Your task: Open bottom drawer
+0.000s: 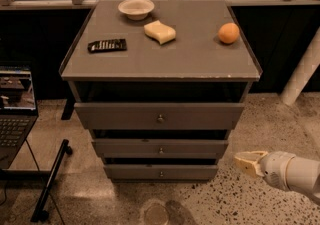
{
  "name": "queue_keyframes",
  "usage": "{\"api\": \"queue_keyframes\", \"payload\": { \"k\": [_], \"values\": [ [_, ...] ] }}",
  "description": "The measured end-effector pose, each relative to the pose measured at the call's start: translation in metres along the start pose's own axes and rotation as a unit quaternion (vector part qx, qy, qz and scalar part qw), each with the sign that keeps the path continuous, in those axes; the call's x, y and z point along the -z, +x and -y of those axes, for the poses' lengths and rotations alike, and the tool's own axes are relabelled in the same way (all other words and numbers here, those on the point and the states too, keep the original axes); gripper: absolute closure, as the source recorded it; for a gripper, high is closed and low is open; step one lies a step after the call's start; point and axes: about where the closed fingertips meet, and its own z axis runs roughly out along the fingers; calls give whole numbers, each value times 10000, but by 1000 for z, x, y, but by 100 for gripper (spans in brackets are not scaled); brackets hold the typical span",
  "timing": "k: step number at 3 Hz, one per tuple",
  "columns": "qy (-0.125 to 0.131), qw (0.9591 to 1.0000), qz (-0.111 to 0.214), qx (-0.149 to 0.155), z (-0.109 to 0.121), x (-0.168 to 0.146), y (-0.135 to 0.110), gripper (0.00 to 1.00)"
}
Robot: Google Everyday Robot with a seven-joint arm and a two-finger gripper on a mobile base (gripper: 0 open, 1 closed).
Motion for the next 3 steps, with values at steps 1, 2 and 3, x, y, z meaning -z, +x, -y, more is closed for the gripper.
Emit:
{"api": "queue_keyframes", "payload": {
  "k": [1, 2, 3],
  "values": [
    [207, 9997, 98, -116, -2, -7, 10, 100],
    [464, 9978, 307, -347, -10, -36, 44, 100],
    [871, 9945, 321, -489, 3, -67, 76, 100]
  ]
}}
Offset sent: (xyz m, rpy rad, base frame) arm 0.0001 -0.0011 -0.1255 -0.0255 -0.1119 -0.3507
